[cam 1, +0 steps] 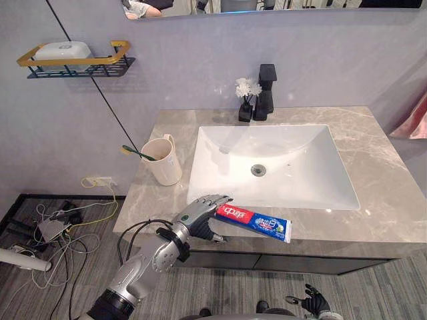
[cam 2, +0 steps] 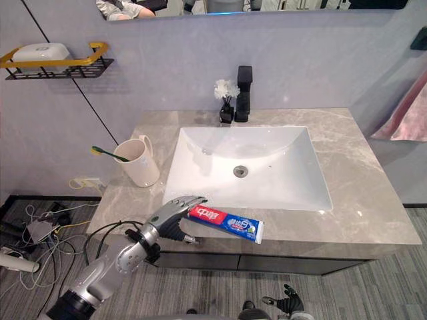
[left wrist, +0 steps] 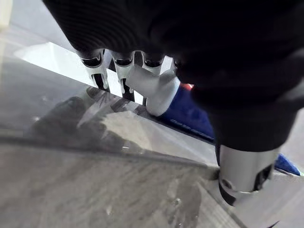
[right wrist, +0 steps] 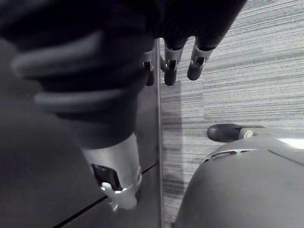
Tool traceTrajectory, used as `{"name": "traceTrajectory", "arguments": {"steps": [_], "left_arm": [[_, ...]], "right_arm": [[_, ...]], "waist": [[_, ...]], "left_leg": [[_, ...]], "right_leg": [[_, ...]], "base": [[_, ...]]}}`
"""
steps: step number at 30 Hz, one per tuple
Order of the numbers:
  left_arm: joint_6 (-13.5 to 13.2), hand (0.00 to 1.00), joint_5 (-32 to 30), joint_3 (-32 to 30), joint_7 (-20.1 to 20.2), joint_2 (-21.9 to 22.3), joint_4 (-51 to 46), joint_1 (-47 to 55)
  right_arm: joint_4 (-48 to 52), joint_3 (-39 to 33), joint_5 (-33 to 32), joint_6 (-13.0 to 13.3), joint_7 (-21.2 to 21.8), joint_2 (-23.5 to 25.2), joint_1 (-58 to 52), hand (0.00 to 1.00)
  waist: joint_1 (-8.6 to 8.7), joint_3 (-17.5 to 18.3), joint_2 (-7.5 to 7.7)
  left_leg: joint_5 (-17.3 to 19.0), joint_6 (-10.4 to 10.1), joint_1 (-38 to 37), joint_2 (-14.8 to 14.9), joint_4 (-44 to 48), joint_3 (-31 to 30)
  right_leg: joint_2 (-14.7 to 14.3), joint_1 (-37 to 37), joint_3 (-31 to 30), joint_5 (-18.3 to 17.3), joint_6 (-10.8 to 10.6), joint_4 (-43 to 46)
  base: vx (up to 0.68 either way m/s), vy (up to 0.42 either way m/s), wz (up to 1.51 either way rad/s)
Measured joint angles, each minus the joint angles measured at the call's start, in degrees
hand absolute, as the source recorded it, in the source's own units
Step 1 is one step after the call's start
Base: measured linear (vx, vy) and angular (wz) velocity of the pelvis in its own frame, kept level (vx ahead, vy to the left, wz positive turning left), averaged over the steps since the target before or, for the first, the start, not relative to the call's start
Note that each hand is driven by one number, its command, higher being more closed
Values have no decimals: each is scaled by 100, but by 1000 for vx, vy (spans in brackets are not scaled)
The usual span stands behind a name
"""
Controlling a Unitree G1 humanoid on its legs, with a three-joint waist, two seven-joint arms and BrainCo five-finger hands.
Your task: Organize washtable
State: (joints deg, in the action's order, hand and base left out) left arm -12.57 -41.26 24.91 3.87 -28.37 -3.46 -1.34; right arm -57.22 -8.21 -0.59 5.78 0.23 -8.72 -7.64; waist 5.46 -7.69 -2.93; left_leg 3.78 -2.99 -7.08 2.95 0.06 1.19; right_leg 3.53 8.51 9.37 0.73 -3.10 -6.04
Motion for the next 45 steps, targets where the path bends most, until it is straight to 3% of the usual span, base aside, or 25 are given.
{"name": "traceTrajectory", "arguments": {"steps": [9, 10, 19, 29, 40, 45], "left_arm": [[-28, 100, 70, 2, 9, -67, -1, -60], [-39, 0, 95, 3, 10, -80, -2, -70], [75, 0, 291, 44, 283, -137, 35, -87], [165, 0, 292, 22, 231, -63, 35, -86], [241, 0, 582, -210, 168, 339, 7, 31], [292, 0, 573, -384, -69, 480, -113, 31]], "right_arm": [[6, 19, 8, -4, 5, -84, 0, 0], [7, 20, 8, -5, 5, -84, 2, 0], [5, 24, 21, -13, 8, -86, 48, 0], [4, 26, 64, -16, 8, -84, 59, 0], [-36, 24, 80, -131, 8, -60, 41, 0], [-37, 23, 98, -132, 6, -50, 36, 0]], "waist": [[2, 17, -40], [0, 13, -46], [8, 7, -78], [4, 7, -79], [-5, 7, -78], [-9, 7, -78]], "left_leg": [[2, 2, 21, -1, -8, 35], [1, 3, 26, -1, -8, 38], [2, 3, 31, -2, -13, 48], [2, 3, 31, -2, -15, 48], [2, 3, 31, -2, -14, 51], [2, 3, 30, 0, -12, 60]], "right_leg": [[-33, -48, -38, 9, 0, 0], [-33, -56, -43, 12, 1, 0], [-35, -71, -60, 17, 1, 0], [-34, -70, -58, 18, -1, 0], [-33, -69, -62, 25, -7, 1], [-36, -71, -76, 29, -5, 1]], "base": [[-8, -1, -1], [0, 0, 0], [0, 0, 0], [0, 0, 0], [0, 0, 0], [0, 0, 0]]}}
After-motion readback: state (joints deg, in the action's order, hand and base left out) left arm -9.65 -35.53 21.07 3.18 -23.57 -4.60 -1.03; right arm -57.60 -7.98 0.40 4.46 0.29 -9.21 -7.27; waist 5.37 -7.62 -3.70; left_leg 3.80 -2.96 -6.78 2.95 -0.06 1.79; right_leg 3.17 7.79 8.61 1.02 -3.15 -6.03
